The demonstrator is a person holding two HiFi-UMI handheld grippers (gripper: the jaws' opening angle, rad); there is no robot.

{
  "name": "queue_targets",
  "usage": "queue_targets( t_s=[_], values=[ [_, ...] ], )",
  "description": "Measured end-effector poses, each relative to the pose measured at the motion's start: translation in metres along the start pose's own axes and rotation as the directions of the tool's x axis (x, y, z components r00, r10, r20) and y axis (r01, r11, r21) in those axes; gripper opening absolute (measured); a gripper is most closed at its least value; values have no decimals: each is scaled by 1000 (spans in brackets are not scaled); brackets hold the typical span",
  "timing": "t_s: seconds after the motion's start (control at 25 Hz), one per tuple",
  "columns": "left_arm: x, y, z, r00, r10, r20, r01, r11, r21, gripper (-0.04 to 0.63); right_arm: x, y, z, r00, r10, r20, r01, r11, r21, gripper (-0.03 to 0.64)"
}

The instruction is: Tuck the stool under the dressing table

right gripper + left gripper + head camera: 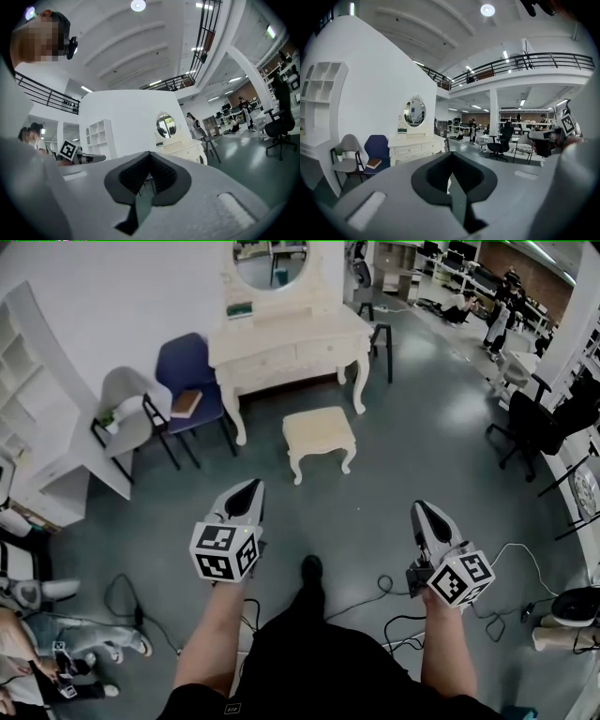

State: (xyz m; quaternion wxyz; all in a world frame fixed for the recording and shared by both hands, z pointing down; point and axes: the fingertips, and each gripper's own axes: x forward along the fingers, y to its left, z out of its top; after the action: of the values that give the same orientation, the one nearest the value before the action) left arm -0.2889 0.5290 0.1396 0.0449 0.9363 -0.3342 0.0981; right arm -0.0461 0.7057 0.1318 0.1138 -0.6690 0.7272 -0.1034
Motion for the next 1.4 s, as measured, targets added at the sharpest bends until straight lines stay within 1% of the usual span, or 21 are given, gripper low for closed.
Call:
queue_targets(
  t_s=[0.24,0.52,0.72,0.84,0.92,1.12,1.24,1.4],
  values=[
    [76,12,10,999,-35,4,35,999,-10,20,44,-45,11,999,-20,-32,19,1000,-9,2],
    [193,44,29,998,-65,-19,64,998,-16,20,141,-114,24,998,-18,-67,17,1000,-8,2],
    [272,71,52,997,-75,-22,75,997,-8,20,208,-163,41,998,-28,-57,28,1000,-4,2],
    [311,77,61,994,-105,-28,106,994,8,20,239,-183,45,998,-39,-55,39,999,6,2],
    [333,79,65,991,-125,-37,126,992,21,20,255,-193,45,997,-46,-59,47,999,20,2],
    [364,87,61,989,-133,-58,133,991,-8,20,286,-209,41,995,-32,-98,36,999,31,2],
    [380,95,55,990,-119,-75,118,993,-17,20,306,-224,40,994,-11,-113,15,999,37,2],
    [406,108,49,993,-71,-96,68,997,-34,20,346,-246,29,986,42,-164,-33,998,61,2]
  ],
)
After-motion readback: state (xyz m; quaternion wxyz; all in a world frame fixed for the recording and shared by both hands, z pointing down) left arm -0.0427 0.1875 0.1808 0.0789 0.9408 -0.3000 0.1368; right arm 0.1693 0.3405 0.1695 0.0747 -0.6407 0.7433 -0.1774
